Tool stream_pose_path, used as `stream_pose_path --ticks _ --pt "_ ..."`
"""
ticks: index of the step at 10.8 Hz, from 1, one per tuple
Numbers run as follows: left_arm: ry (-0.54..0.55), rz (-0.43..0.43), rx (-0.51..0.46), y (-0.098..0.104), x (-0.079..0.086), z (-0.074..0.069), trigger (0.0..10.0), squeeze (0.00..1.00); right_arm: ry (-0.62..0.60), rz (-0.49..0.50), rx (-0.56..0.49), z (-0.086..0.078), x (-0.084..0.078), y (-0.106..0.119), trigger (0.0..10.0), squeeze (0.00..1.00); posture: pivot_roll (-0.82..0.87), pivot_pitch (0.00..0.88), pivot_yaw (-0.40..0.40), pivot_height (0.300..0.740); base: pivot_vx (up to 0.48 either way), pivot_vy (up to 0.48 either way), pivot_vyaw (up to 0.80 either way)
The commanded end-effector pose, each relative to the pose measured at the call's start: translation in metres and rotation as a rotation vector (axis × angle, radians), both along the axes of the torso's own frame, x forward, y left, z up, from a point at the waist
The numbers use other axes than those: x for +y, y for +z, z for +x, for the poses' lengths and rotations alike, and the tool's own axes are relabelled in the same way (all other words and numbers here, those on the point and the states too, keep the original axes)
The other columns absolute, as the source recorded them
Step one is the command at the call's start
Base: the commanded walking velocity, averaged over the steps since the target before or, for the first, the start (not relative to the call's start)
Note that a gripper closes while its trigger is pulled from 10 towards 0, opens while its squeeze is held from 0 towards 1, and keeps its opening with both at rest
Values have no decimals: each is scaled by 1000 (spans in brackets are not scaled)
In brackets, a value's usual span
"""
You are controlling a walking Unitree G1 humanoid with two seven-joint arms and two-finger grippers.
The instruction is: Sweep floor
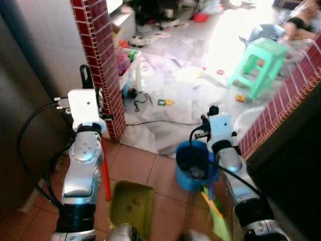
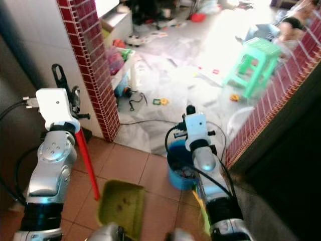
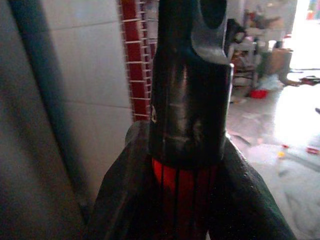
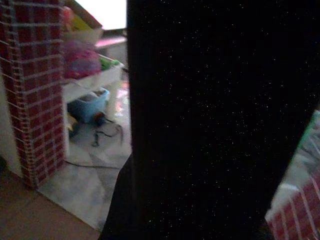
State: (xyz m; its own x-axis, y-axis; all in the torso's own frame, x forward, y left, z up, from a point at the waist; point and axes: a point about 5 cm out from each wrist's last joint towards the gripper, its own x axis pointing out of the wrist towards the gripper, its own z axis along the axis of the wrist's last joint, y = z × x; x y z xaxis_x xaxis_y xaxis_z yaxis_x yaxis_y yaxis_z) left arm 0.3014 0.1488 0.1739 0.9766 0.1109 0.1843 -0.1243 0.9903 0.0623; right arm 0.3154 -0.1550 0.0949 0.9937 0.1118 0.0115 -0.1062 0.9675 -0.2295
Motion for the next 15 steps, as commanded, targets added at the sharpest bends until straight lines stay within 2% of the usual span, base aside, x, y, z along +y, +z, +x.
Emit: stream_pose_path --ticks 1,5,8,11,13,15 --pt "-28 -5 -65 17 -5 1 10000 0 4 -2 -5 2 1 3 10000 0 -52 0 -26 740 0 480 0" --pt "-29 -1 -71 21 -4 3 10000 0 18 -8 -7 4 4 3 10000 0 -37 0 -35 740 0 480 0" --pt "14 18 -105 31 4 6 10000 0 56 -25 -5 12 11 5 10000 0 -13 0 -70 740 0 480 0" --pt "16 78 -93 27 5 6 10000 0 54 12 -36 19 20 11 10000 0 31 0 -42 740 0 0 0" --pt "-39 133 -65 22 -1 13 10000 0 27 21 -43 22 20 11 10000 0 22 0 -41 740 0 0 0" --pt "-7 119 -65 19 -4 12 10000 0 33 15 -57 21 16 15 10000 0 15 0 -55 740 0 0 0"
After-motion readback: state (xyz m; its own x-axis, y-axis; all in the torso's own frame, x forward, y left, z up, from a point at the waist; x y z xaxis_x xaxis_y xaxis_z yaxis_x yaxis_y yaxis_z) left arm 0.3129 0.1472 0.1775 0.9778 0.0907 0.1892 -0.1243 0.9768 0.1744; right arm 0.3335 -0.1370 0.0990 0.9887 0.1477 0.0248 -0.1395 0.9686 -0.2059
